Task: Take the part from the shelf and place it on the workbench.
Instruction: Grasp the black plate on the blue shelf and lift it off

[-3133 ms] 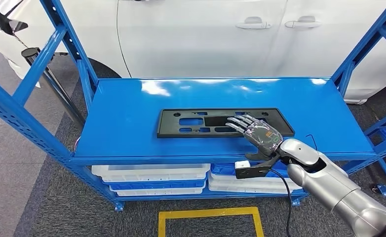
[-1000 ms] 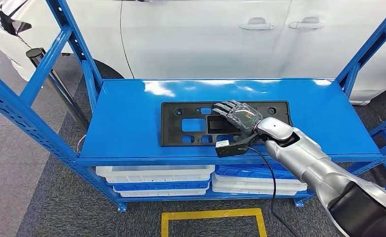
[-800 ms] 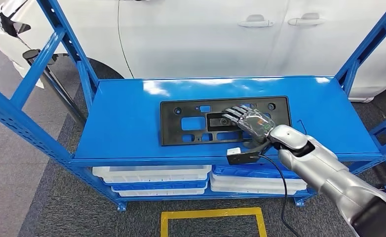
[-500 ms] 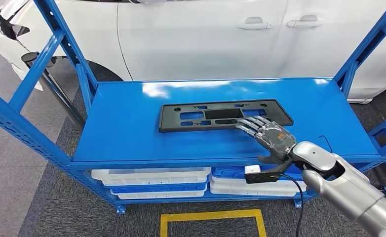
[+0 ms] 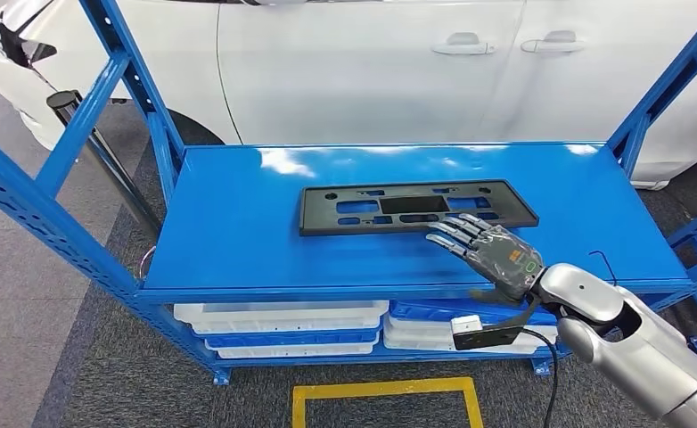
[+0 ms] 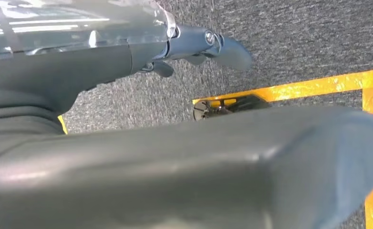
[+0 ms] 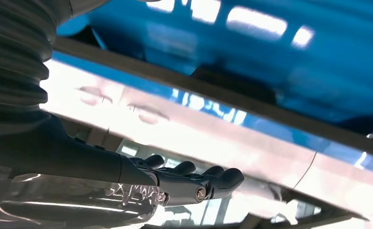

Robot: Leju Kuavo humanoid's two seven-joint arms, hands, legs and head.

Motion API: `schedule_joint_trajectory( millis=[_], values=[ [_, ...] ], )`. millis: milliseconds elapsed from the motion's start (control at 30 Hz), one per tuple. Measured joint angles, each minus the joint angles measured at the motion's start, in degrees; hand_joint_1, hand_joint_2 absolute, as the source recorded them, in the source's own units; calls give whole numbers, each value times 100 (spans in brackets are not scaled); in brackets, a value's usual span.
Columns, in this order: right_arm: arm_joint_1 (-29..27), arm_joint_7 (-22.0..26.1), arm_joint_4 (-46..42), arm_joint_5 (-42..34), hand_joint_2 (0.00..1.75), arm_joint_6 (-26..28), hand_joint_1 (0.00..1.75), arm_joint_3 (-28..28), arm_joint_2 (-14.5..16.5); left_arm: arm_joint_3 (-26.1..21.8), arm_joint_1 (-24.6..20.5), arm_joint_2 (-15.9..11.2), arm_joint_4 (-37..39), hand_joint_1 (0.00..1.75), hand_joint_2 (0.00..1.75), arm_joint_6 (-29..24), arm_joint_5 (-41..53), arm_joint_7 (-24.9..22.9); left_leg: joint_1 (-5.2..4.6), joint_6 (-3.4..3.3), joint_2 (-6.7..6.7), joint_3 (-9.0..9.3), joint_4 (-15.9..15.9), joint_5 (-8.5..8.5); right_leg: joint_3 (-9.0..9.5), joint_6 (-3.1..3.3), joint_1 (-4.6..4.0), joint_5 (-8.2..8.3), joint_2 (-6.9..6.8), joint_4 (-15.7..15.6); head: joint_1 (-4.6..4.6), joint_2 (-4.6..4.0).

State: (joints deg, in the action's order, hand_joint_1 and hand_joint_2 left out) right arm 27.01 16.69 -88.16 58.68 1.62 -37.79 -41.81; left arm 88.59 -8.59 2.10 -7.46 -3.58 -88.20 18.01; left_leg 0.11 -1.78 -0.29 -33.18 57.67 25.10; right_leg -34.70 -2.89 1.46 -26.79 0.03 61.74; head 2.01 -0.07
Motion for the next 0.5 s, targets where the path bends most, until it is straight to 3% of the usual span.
schedule_joint_trajectory(
  millis=[67, 133, 200, 233, 300, 367, 400, 433, 500],
  values=[
    [194, -1, 255, 101, 175, 73, 0, -100, 205, 8, -6, 8, -1, 0, 0, 0, 19, -21, -19, 64, 2, -30, 28, 4, 151, 66, -21, 80, 14, -355, 0, 0],
    [376, -4, 573, 147, 175, 125, 0, -242, 440, 15, -10, 15, -2, 0, 0, -1, 28, -37, -20, 124, 3, -45, 25, -9, 136, 145, -36, 91, 23, -364, 0, 1],
    [581, 0, 917, 163, 175, 168, 0, -386, 677, 17, -13, 19, -2, 0, 0, -10, 32, -48, -4, 187, 1, -109, 168, 94, 134, 227, -25, 115, 12, -382, 0, 1],
    [690, 4, 1101, 166, 175, 202, 0, -456, 804, 17, -14, 22, -2, 0, 0, -18, 32, -51, 0, 217, 0, -215, 400, 232, 134, 265, -18, 126, 4, -392, 1, 1],
    [871, 13, 1465, 164, 175, 291, 0, -584, 1047, 17, -8, 30, -2, 0, 0, -30, 28, -50, 7, 256, -1, -573, 1165, 596, 125, 311, -33, 131, -6, -393, 1, 1],
    [995, 15, 1814, 141, 175, 365, 0, -700, 1281, 17, 9, 35, -2, 0, 0, -34, 21, -41, 7, 264, -1, -851, 1726, 753, 122, 324, -54, 131, -9, -391, 0, 1],
    [1048, 14, 1970, 126, 175, 385, 0, -750, 1390, 17, 15, 37, -2, 0, 0, -34, 18, -33, 7, 252, -1, -843, 1696, 669, 127, 328, -65, 130, -8, -390, 0, 1],
    [1101, 13, 2110, 111, 175, 396, 0, -794, 1489, 17, 19, 38, -2, 0, 0, -30, 16, -24, 4, 228, -1, -721, 1431, 490, 137, 328, -74, 128, -6, -389, 0, 0],
    [1211, -1, 2330, 83, 175, 418, 0, -862, 1638, 17, 15, 37, -2, 0, 0, -21, 17, -14, -12, 156, 0, -317, 593, 103, 153, 316, -100, 115, -4, -384, 0, 1]
  ],
)
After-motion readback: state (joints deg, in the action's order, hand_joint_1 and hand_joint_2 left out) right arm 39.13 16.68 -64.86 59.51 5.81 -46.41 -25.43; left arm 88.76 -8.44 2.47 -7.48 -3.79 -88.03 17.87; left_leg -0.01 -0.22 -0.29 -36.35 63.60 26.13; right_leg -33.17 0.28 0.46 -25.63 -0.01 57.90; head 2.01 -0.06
